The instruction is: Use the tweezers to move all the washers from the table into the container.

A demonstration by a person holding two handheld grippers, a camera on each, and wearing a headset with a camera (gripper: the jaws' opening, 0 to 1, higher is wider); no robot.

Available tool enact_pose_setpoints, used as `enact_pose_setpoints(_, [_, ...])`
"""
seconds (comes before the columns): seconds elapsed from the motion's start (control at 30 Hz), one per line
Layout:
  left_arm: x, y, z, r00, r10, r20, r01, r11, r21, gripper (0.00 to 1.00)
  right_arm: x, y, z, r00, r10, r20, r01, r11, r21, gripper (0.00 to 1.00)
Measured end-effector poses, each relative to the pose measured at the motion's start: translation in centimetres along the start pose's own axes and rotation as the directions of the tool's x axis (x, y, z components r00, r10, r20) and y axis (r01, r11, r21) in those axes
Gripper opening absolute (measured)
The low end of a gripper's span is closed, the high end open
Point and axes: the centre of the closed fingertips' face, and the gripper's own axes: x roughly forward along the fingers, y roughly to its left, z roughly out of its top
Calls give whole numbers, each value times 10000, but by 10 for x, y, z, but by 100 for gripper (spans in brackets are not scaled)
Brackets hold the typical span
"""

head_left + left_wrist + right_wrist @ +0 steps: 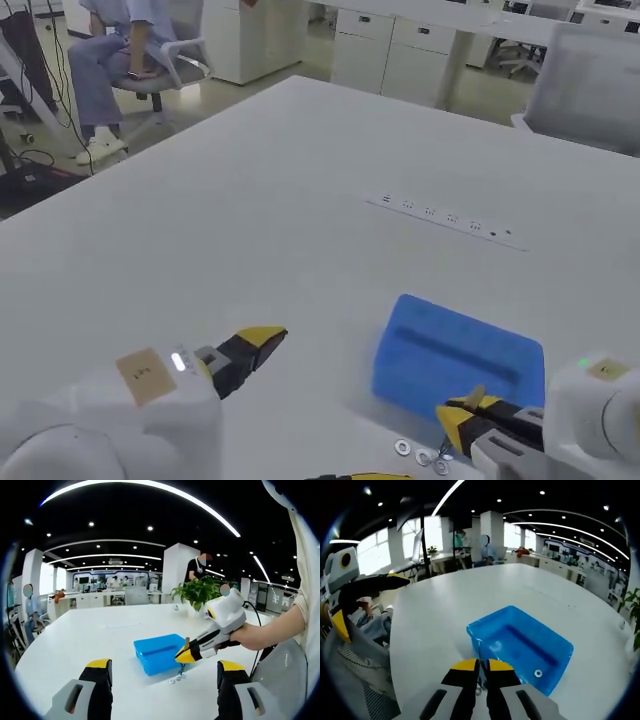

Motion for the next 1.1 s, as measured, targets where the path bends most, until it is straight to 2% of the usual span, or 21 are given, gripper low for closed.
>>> enact_pose_setpoints(0.17, [0, 1, 0, 10000, 23, 29, -23, 10000, -23, 88, -4, -6, -1, 9999, 117, 65, -117, 9999, 65, 1])
enact_pose_setpoints(0.37, [0, 0, 0, 10000, 20, 3, -20, 10000, 48, 88, -7, -14, 0, 9990, 296, 334, -312, 9983, 490, 1])
enact_pose_setpoints(0.43, [0, 0, 0, 10000, 54, 18, -54, 10000, 37, 88, -10, -14, 8, 9966, 392, 727, -451, 9957, 804, 2])
enact_pose_setpoints(0.67, [0, 0, -1, 10000, 20, -31, -20, 10000, 71, 88, -21, -21, 25, 9914, 535, 1194, -697, 9883, 1357, 2])
enact_pose_setpoints(0.8, [0, 1, -1, 10000, 46, -19, -46, 10000, 61, 88, -29, -19, 36, 9857, 772, 1500, -1026, 9801, 1698, 2])
enact_pose_setpoints(0.9, [-1, 1, -1, 10000, 64, -21, -64, 10000, 48, 88, -34, -18, 45, 9793, 975, 1775, -1291, 9758, 1765, 2])
enact_pose_setpoints(0.93, [-1, 1, -1, 10000, 59, -19, -59, 10000, 52, 88, -37, -17, 50, 9745, 1065, 1973, -1436, 9723, 1842, 2])
enact_pose_setpoints(1.0, [-1, 1, -1, 10000, 48, -37, -48, 10000, 79, 87, -40, -21, 57, 9681, 1111, 2244, -1572, 9673, 1991, 2])
enact_pose_setpoints(1.1, [-1, 1, -2, 10000, 56, -63, -56, 9999, 99, 87, -44, -28, 64, 9652, 1007, 2412, -1523, 9666, 2060, 2])
